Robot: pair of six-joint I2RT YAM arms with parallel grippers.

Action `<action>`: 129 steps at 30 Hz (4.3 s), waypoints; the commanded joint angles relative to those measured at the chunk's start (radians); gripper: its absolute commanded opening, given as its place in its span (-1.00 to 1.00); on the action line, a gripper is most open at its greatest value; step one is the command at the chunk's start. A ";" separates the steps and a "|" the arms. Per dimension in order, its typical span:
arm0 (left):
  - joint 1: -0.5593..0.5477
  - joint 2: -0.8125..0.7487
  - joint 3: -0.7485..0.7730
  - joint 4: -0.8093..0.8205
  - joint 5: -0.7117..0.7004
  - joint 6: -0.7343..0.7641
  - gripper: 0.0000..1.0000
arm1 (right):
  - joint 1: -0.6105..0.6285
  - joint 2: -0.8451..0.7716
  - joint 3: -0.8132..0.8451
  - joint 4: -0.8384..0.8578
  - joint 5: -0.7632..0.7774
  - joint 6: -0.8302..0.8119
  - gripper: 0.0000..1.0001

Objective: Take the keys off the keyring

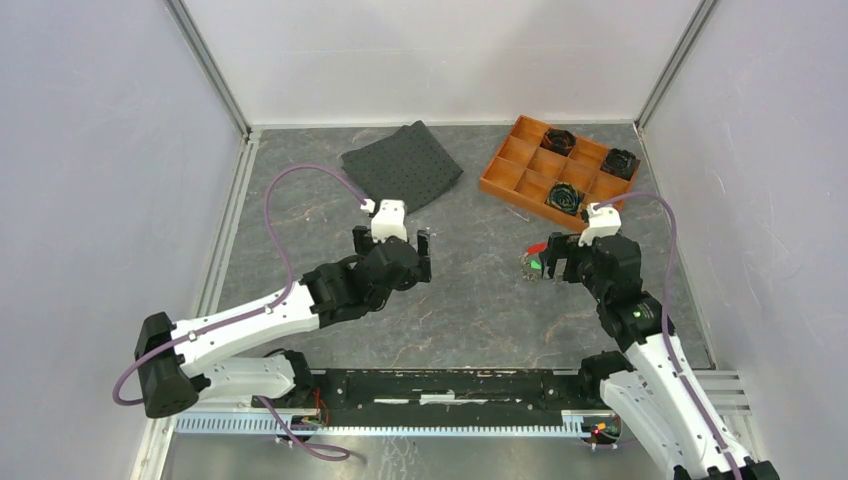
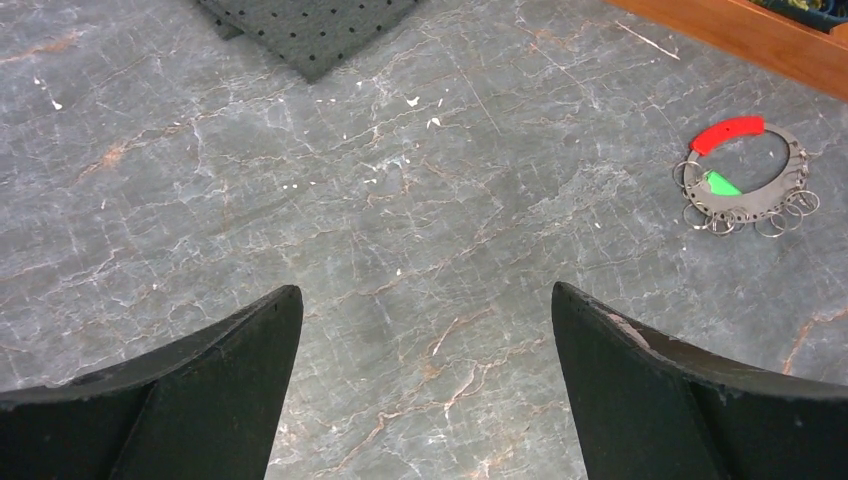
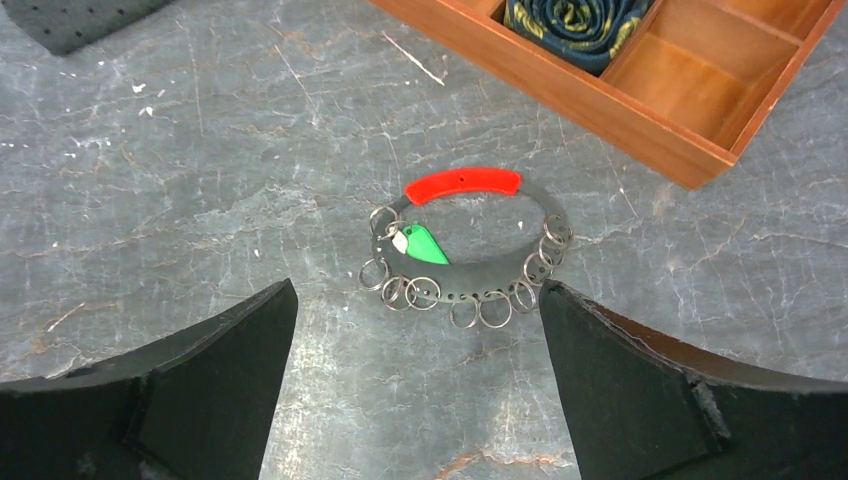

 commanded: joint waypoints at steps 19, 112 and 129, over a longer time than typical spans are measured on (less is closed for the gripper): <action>0.268 -0.134 -0.080 0.088 0.399 0.116 0.99 | -0.005 0.202 -0.100 0.163 0.300 0.116 0.93; 0.341 -0.299 -0.687 1.072 0.756 0.246 0.43 | 0.720 0.350 0.058 0.597 -0.174 -0.388 -0.99; 0.341 -0.383 -0.615 1.158 1.061 0.132 0.39 | 0.773 0.207 0.300 0.410 -0.548 -0.431 -0.99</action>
